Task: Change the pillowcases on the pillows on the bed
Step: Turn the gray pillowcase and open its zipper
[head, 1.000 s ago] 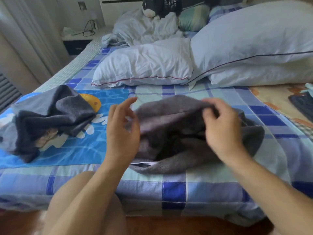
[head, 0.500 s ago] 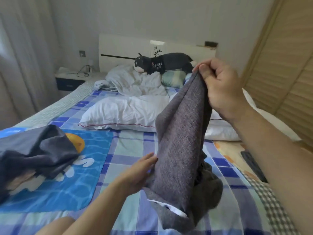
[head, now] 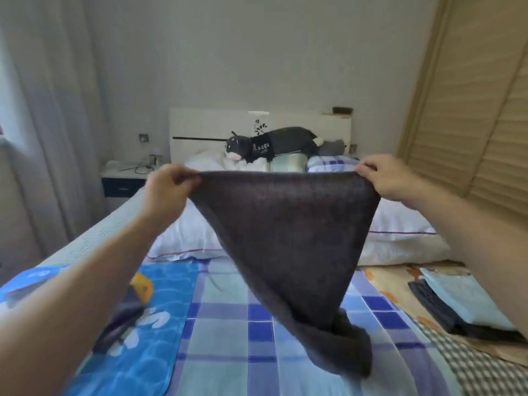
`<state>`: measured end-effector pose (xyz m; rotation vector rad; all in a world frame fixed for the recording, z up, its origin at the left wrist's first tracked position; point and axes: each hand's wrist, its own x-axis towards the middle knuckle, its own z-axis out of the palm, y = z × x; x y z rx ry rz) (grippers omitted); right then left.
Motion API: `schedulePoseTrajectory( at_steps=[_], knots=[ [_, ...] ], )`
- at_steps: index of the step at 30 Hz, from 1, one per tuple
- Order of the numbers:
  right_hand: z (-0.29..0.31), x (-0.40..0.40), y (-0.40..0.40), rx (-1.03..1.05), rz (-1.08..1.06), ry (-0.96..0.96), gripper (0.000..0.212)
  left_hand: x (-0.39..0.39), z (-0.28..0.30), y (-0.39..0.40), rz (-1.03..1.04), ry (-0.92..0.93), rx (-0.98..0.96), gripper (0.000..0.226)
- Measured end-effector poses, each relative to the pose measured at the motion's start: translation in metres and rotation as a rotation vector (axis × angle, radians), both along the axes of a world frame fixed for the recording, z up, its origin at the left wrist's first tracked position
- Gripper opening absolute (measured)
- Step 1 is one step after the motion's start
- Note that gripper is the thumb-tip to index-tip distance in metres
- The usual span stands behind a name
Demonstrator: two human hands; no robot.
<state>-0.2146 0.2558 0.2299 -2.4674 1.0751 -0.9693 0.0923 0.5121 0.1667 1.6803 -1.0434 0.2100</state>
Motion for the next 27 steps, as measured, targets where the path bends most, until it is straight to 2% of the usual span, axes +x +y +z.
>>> schedulePoseTrajectory(
  at_steps=[1,2,4,5,6,7,8,9,10,11,12,13,14,15,16,19,21,23,25,26,27],
  knots=[
    [0.033,0.009,0.004,-0.088,-0.013,-0.040,0.028,0.004,0.047,0.000,0.044,-0.003,-0.218,0.029],
    [0.067,0.017,0.008,-0.208,-0.038,-0.161,0.027,0.008,0.092,-0.001,0.039,0.055,-0.405,0.024],
    [0.116,0.032,0.026,-0.391,-0.141,-0.556,0.023,0.011,0.157,-0.006,-0.005,0.115,-0.577,0.016],
    [0.127,0.043,0.033,-0.436,-0.207,-0.664,0.022,0.016,0.177,-0.008,0.007,0.029,-0.532,0.012],
    [0.132,0.055,0.038,-0.423,-0.191,-0.599,0.021,0.020,0.187,-0.009,0.082,-0.109,-0.349,0.011],
    [0.131,0.066,0.040,-0.372,-0.137,-0.345,0.020,0.026,0.193,-0.008,0.174,-0.216,-0.117,0.013],
    [0.127,0.071,0.041,-0.267,-0.072,-0.070,0.021,0.032,0.197,-0.005,0.289,-0.264,0.021,0.015],
    [0.127,0.075,0.046,-0.223,-0.065,0.038,0.022,0.038,0.202,0.000,0.400,-0.292,0.040,0.016],
    [0.134,0.078,0.047,-0.251,-0.102,-0.063,0.023,0.043,0.209,0.006,0.463,-0.295,-0.064,0.017],
    [0.139,0.081,0.049,-0.337,-0.136,-0.318,0.022,0.044,0.216,0.012,0.515,-0.293,-0.175,0.018],
    [0.142,0.084,0.056,-0.401,-0.146,-0.480,0.022,0.046,0.220,0.014,0.547,-0.301,-0.227,0.019],
    [0.144,0.090,0.066,-0.374,-0.076,-0.479,0.023,0.047,0.222,0.018,0.561,-0.315,-0.190,0.020],
    [0.142,0.097,0.078,-0.266,0.065,-0.358,0.025,0.051,0.221,0.019,0.570,-0.324,-0.103,0.021],
    [0.134,0.102,0.083,-0.112,0.204,-0.229,0.028,0.055,0.216,0.019,0.607,-0.323,-0.014,0.022],
    [0.128,0.103,0.086,0.049,0.290,-0.188,0.029,0.061,0.210,0.020,0.669,-0.297,0.044,0.024],
    [0.123,0.090,0.084,0.449,0.382,-0.498,0.020,0.077,0.196,0.018,0.766,-0.129,0.198,0.027],
    [0.117,0.079,0.073,0.662,0.436,-0.554,0.017,0.077,0.190,0.003,0.605,0.067,0.190,0.019],
    [0.103,0.068,0.057,0.861,0.482,-0.613,0.017,0.066,0.184,-0.025,0.346,0.255,0.056,0.011],
    [0.081,0.051,0.028,1.003,0.370,-0.721,0.019,0.041,0.175,-0.061,0.074,0.337,0.020,0.010],
    [0.068,0.038,0.014,1.046,0.254,-0.772,0.023,0.024,0.164,-0.082,-0.084,0.366,0.051,0.021],
    [0.052,0.023,0.000,1.077,0.143,-0.811,0.028,0.005,0.149,-0.102,-0.252,0.387,0.098,0.043]
  ],
)
